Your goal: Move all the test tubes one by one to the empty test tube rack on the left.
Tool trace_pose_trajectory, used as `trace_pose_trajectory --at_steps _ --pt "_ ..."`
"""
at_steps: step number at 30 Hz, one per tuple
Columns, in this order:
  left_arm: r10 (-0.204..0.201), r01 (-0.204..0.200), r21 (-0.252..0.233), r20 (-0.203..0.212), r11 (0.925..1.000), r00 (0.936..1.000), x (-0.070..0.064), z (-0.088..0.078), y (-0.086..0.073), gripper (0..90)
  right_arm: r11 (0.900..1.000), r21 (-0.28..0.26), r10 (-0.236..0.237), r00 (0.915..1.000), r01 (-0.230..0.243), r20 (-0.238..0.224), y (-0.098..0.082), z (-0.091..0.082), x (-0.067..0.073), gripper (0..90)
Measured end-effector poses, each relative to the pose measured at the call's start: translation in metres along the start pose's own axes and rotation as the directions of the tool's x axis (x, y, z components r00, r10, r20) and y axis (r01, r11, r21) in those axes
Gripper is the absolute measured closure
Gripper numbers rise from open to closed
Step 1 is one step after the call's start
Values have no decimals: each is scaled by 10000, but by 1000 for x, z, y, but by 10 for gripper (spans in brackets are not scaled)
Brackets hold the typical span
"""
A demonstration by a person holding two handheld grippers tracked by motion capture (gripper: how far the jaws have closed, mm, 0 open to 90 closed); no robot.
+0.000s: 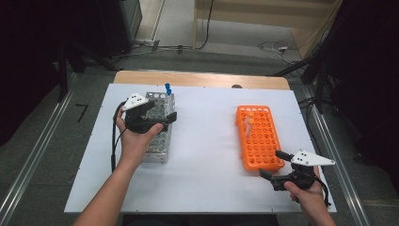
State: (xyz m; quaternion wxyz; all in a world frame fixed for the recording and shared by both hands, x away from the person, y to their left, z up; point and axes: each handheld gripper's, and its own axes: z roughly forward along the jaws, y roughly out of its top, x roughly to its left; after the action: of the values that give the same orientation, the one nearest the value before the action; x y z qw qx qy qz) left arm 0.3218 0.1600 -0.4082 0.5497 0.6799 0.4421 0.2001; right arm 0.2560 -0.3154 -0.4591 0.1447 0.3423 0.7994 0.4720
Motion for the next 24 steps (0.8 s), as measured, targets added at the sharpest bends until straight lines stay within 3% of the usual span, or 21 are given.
trace_pose_trajectory --at_steps 9,13,18,24 --pt "169 -162 -171 417 9997 9990 -23 -24 -12 0 9998 -68 202 9997 -202 137 12 8 -1 36" --pt "326 -326 -25 535 9995 9980 -33 -32 -23 0 9993 -208 302 9995 -300 113 21 15 -2 55" --pt "352 -354 19 572 9994 9977 -41 -40 -39 0 9990 -300 359 9985 -347 414 32 26 -3 153" --pt "335 -344 153 607 9993 9976 -45 -46 -53 0 9962 -171 866 9914 -853 977 44 48 -8 319"
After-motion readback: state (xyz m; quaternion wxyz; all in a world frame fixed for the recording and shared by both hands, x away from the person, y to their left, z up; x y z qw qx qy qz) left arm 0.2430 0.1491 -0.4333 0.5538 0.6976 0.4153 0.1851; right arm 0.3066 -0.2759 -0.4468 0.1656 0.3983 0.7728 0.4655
